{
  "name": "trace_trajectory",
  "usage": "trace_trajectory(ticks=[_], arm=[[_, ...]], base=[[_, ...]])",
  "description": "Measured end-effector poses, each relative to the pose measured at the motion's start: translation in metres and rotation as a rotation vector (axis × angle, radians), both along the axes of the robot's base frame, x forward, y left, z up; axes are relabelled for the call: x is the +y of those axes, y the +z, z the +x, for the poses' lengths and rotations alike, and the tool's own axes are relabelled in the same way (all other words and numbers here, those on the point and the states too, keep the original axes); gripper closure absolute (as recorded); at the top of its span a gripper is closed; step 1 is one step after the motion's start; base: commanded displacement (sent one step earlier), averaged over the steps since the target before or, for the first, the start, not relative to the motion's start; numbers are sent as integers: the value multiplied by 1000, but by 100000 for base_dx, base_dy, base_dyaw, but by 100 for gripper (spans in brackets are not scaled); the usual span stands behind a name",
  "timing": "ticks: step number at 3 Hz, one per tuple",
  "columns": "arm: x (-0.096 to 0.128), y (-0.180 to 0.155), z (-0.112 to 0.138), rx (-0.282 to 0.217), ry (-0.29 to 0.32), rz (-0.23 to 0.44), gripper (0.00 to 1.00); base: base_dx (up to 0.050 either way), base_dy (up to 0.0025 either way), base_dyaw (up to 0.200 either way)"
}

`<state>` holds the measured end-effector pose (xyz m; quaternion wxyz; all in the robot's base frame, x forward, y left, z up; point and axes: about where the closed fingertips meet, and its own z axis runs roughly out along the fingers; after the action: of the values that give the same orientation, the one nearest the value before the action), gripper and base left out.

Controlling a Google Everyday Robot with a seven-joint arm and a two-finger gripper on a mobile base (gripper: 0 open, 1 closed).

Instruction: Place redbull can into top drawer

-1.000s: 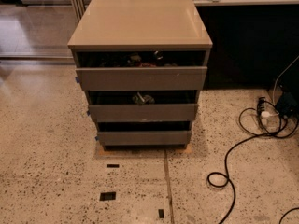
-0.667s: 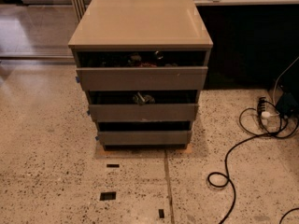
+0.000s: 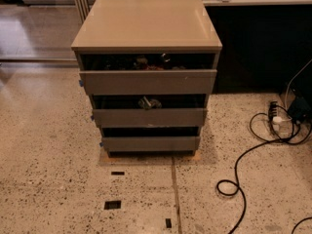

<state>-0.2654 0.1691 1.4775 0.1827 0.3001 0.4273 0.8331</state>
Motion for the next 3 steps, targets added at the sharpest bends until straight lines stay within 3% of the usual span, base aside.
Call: trace_trajectory(ticks=[1, 2, 3], arm=[[-15, -6, 4, -63, -130, 175, 0], [-21, -21, 10, 6, -131, 295, 0], [-20, -21, 10, 45, -92, 347, 0]], base=[[0, 0, 0], [0, 0, 0], [0, 0, 0]])
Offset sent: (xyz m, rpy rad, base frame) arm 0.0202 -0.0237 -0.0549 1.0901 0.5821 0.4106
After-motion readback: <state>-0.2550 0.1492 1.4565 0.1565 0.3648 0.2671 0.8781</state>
